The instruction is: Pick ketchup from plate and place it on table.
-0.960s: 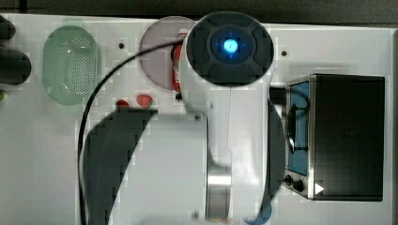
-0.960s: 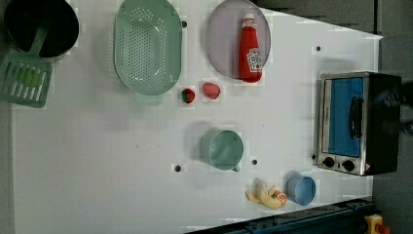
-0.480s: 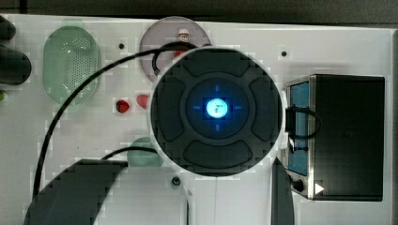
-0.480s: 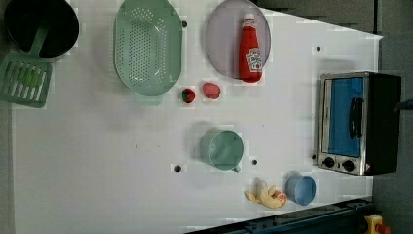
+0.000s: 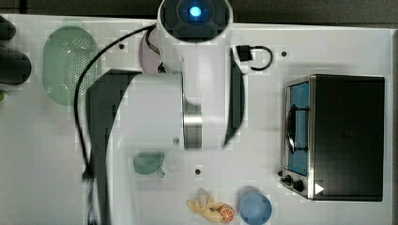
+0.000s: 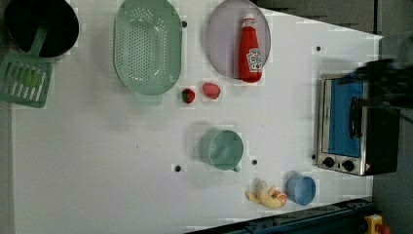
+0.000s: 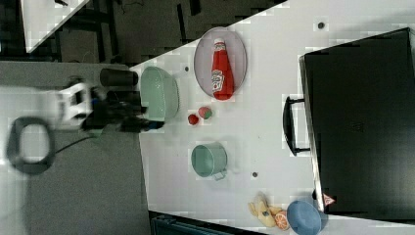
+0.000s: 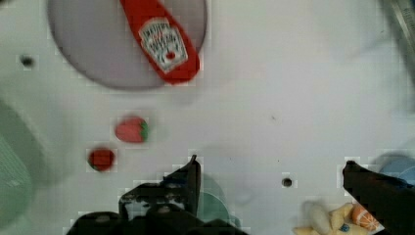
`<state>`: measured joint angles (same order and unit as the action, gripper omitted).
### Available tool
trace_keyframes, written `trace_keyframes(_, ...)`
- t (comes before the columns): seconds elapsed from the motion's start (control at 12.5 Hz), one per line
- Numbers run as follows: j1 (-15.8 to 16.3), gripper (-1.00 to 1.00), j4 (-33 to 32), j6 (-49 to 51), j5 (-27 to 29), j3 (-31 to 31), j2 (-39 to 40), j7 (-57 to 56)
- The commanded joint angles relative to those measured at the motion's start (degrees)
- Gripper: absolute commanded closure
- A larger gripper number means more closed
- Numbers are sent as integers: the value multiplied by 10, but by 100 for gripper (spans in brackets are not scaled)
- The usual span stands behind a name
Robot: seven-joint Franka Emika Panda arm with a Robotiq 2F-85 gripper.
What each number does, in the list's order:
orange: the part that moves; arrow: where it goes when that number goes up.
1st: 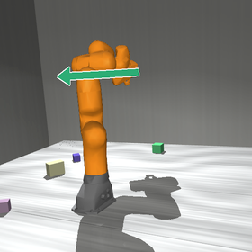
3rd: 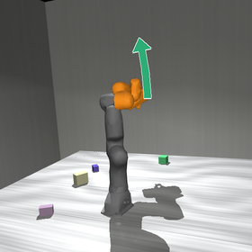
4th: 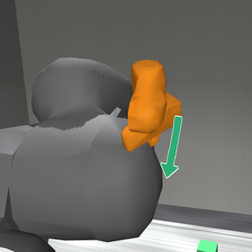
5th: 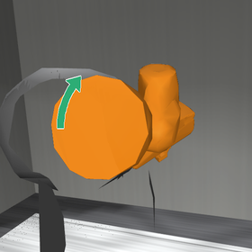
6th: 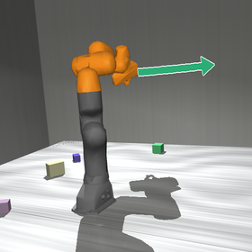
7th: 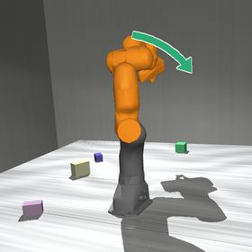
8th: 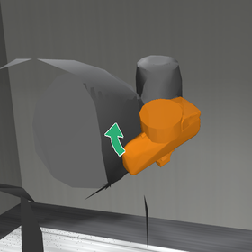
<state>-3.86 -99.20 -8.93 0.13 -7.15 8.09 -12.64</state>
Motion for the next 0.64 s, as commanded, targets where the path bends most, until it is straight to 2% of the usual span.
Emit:
trace_keyframes(0.08, 10, -100, -15, -47, 4, -1, 56, -124)
trace_keyframes(0.64, 30, -100, -5, -245, -52, -1, 207, -164)
